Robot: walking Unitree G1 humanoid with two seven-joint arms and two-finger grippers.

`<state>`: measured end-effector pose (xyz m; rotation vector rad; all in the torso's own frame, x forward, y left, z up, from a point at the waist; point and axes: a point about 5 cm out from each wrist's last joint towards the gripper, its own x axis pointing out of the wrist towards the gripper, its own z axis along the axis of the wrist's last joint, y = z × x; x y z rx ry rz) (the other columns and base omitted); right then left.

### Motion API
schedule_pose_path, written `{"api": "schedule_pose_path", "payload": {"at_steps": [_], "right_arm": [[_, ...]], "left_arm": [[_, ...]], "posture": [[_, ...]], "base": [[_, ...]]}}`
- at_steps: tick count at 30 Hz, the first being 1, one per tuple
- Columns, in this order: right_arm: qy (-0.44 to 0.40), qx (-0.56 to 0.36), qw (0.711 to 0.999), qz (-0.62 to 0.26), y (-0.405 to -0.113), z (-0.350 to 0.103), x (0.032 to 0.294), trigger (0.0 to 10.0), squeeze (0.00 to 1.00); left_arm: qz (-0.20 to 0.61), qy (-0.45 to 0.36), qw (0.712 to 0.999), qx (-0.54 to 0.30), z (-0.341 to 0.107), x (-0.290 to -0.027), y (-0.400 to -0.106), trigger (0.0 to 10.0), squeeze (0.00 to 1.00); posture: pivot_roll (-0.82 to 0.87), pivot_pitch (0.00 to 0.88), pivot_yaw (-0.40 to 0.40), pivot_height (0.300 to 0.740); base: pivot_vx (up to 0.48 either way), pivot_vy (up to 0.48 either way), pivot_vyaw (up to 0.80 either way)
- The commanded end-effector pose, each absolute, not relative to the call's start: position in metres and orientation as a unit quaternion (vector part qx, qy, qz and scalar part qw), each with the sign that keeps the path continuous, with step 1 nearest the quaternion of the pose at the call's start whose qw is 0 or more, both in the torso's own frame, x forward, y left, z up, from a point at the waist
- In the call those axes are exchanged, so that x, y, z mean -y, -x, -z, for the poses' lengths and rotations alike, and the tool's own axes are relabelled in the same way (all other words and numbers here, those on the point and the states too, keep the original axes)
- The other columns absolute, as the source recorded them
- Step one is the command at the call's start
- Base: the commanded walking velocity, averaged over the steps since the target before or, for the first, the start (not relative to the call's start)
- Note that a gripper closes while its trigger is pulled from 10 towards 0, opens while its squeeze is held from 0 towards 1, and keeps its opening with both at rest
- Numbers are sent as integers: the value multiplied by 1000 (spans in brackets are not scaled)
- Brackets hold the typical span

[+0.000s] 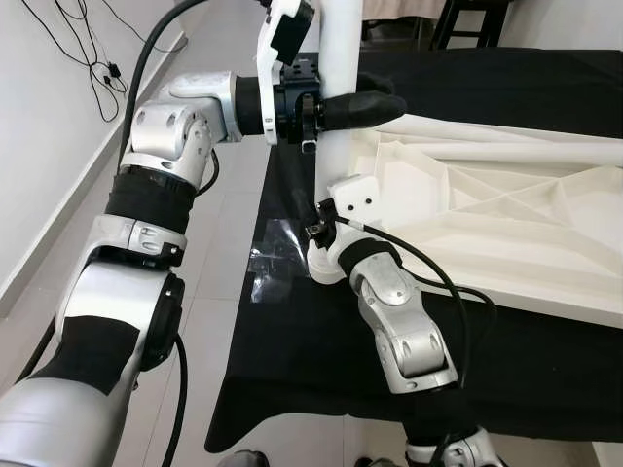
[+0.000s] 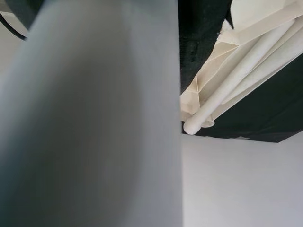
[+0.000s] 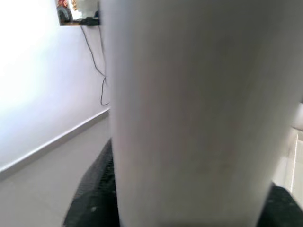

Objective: Building children table

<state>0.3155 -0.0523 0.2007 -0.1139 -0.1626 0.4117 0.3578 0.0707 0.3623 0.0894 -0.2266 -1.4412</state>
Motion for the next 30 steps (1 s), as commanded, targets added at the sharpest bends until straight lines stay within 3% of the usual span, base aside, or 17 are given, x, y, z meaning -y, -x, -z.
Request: {"api": "schedule_pose_path", "payload": {"at_steps": [1,2,3,4,6,11,12,19,20,24,25,30], "right_arm": [[63,24,968,-241,-316,-178,46,10000,863],[63,24,968,-241,-316,-178,46,10000,863],[57,39,961,-268,-321,-186,48,10000,1000],[57,39,961,-268,-321,-186,48,10000,1000],[57,75,926,-367,-338,-210,60,10000,1000],[70,94,899,-422,-348,-226,71,10000,1000],[86,101,885,-447,-354,-234,76,10000,0],[95,96,856,-499,-366,-248,84,10000,0],[92,84,841,-526,-368,-248,83,0,0],[92,84,841,-526,-368,-248,83,0,0],[92,77,826,-550,-369,-248,82,0,0],[78,65,814,-573,-373,-244,82,0,0]], "left_arm": [[657,-50,746,93,-359,-70,-358,0,0],[657,-50,746,93,-359,-70,-358,0,0],[660,-51,744,93,-359,-69,-357,0,0],[660,-51,744,93,-359,-69,-357,0,0],[663,-53,741,93,-359,-68,-357,0,0],[664,-54,740,94,-359,-68,-357,0,0],[665,-55,739,94,-359,-67,-356,0,0],[669,-56,735,94,-359,-65,-355,0,0],[671,-57,734,93,-359,-65,-354,0,0],[671,-57,734,93,-359,-65,-354,0,0],[672,-57,733,92,-358,-65,-354,0,0],[677,-61,728,90,-357,-63,-353,0,0]], "posture": [[26,154,32,740],[26,154,32,740],[27,153,31,740],[27,153,31,740],[29,150,31,740],[30,151,31,740],[31,149,31,740],[40,153,31,740],[44,155,32,740],[44,155,32,740],[46,157,32,740],[48,161,33,740]], "base": [[0,0,0],[0,0,0],[0,0,0],[0,0,0],[0,0,0],[0,0,0],[0,0,0],[0,0,0],[0,0,0],[0,0,0],[0,0,0],[0,0,0]]}}
